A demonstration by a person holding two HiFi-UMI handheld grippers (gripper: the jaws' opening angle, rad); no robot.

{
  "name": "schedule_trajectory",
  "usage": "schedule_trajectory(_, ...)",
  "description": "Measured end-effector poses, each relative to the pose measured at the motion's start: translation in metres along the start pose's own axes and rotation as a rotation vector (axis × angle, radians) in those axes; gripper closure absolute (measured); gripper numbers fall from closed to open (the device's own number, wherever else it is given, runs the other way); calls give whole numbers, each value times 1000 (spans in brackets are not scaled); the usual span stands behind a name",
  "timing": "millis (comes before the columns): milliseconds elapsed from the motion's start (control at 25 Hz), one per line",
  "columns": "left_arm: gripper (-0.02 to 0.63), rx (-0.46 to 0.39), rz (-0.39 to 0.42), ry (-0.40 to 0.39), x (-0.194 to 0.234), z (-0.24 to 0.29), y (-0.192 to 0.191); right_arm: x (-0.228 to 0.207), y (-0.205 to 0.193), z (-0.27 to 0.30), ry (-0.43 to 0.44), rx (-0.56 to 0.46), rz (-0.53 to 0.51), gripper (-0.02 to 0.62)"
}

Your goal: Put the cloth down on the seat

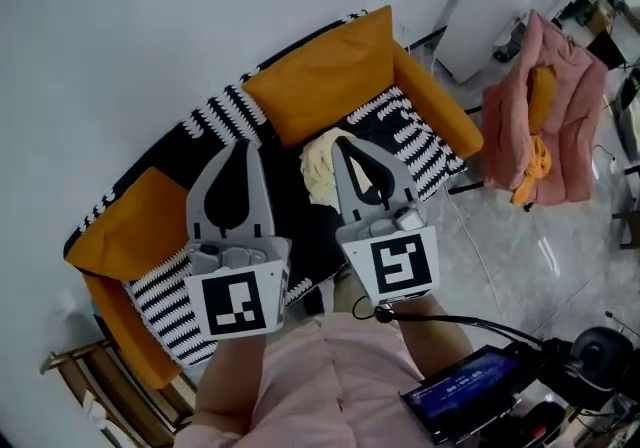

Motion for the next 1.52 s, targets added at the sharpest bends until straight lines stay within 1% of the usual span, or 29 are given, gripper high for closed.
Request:
schedule_trajectory(120, 595, -37, 9, -3, -3, -11, 12, 7, 18, -14, -3, -55, -20, 595)
schedule_trajectory(240, 595, -59, 3, -13, -9, -19, 23, 11, 28, -27, -13, -75, -31, 595)
schedule_trajectory(400, 595, -113, 49, -32, -12, -27, 38, 12, 39, -36, -33, -97, -43, 595)
schedule_trajectory(560, 595, -91, 29, -49, -15, -32, 36, 14, 47, -43, -45, -109, -29, 595)
schedule_trajectory(880, 595, -102, 40, -74, -26, -38, 40, 13, 52, -57, -67, -131, -28, 595)
schedule_trajectory(1080, 595, -98, 44, -76, -29, -37, 41, 10, 55, -58, -72, -135, -25, 595)
schedule_trajectory(1520, 595, -93, 43, -78, -37, -34, 37, 4, 47, -61, -72, -130, -25, 595)
Point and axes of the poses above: the fingertips, and each gripper's own axes: z forward along the fingers, x to its left, y out of its top, the point moved 5 cm from there along -z, backward along the fingers, and after that the axes turned 14 degrees about -y, right-handed, at the moved point
